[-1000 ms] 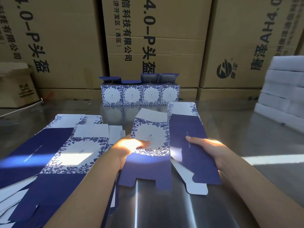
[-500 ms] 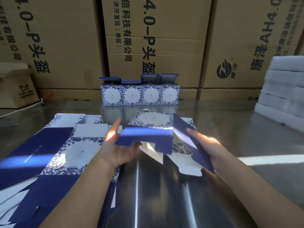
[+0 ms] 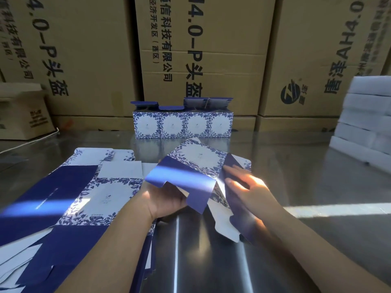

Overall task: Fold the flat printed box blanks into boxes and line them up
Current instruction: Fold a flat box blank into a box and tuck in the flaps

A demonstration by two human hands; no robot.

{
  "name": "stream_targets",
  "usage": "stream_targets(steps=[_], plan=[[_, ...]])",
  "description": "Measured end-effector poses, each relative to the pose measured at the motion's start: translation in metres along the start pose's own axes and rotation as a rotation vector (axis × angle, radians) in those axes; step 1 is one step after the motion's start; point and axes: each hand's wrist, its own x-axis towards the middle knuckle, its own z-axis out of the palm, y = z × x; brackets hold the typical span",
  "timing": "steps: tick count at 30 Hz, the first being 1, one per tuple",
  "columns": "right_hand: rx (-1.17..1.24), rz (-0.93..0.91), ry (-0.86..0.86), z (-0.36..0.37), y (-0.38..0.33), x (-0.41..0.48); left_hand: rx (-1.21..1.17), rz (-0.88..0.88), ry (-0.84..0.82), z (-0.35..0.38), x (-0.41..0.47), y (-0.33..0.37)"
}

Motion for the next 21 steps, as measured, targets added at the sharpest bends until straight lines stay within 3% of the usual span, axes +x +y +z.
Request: stream_targets(steps=[5,10,14,21], plan=[[-0.078,-0.127,-0.053,0.004,0.000,-0.004,0.182,0.184,-0.051,-0.001,0.009,0.002],[-0.028,-0.122,-0.156,0.001,-0.004,-0.007,0.167,0.228,-0.027,-0.003,0.013,0.004],[-0.045,-0.109,-0.178,0.000,-0.005,-0.007,0.199,0.172,-0.064,0.000,0.010,0.003],[-0.022,-0.095,-0.184,-0.001,-0.007,-0.008,0.240,0.101,-0.341,0.009,0.005,-0.004]])
